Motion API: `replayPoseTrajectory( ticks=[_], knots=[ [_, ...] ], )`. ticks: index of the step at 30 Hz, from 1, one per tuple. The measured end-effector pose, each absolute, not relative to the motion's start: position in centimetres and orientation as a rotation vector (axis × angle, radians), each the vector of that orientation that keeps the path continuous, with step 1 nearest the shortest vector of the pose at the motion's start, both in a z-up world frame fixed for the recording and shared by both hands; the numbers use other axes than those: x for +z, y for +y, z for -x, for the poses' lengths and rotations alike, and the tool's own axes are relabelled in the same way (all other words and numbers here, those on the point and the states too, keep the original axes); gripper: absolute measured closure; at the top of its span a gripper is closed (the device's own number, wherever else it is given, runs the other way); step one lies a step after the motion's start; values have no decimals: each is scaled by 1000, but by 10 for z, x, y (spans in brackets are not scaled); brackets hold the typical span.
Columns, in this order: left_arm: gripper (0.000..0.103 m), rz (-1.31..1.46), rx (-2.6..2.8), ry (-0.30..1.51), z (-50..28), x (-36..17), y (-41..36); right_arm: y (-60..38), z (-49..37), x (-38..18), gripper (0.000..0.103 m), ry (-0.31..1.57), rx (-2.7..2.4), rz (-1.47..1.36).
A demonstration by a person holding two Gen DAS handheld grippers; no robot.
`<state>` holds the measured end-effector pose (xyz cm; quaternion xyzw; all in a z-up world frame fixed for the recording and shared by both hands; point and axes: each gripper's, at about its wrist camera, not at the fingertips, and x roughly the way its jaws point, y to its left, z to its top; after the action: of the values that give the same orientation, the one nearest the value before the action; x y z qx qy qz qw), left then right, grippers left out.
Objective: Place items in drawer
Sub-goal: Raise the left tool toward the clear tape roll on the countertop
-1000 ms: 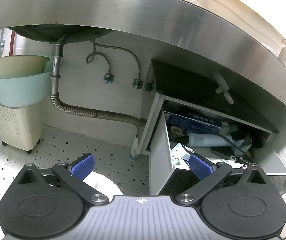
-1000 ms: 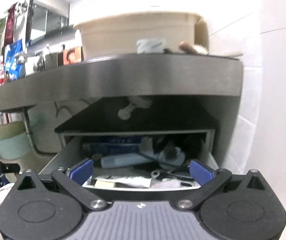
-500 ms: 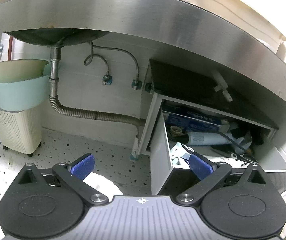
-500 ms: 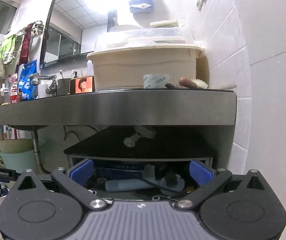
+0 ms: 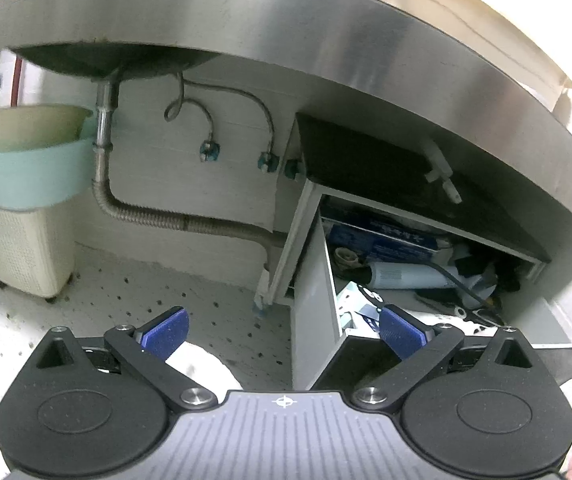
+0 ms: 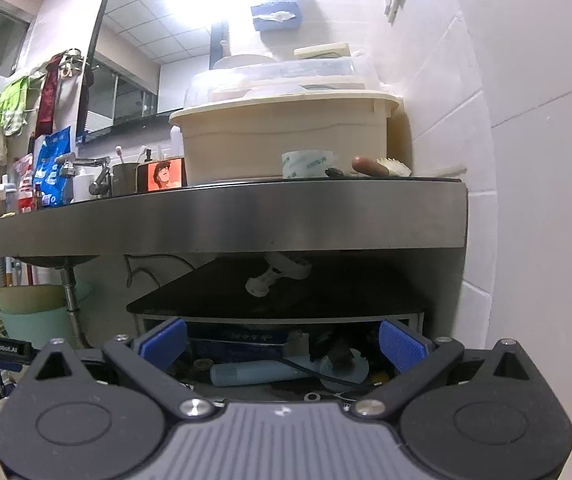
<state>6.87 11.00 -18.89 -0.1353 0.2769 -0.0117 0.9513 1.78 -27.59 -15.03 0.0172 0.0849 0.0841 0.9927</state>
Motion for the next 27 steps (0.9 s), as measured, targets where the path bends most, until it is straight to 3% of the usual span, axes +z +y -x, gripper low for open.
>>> replayPoseTrajectory(
  ticks=[11,27],
  knots=[
    [2,150,-119,710,-85,-168,91,-277,-24,-153,0,200,175,-52],
    [4,119,-415,1052,-144,-22,-6,-283,-22,-154,0,188,188,-104]
  ],
)
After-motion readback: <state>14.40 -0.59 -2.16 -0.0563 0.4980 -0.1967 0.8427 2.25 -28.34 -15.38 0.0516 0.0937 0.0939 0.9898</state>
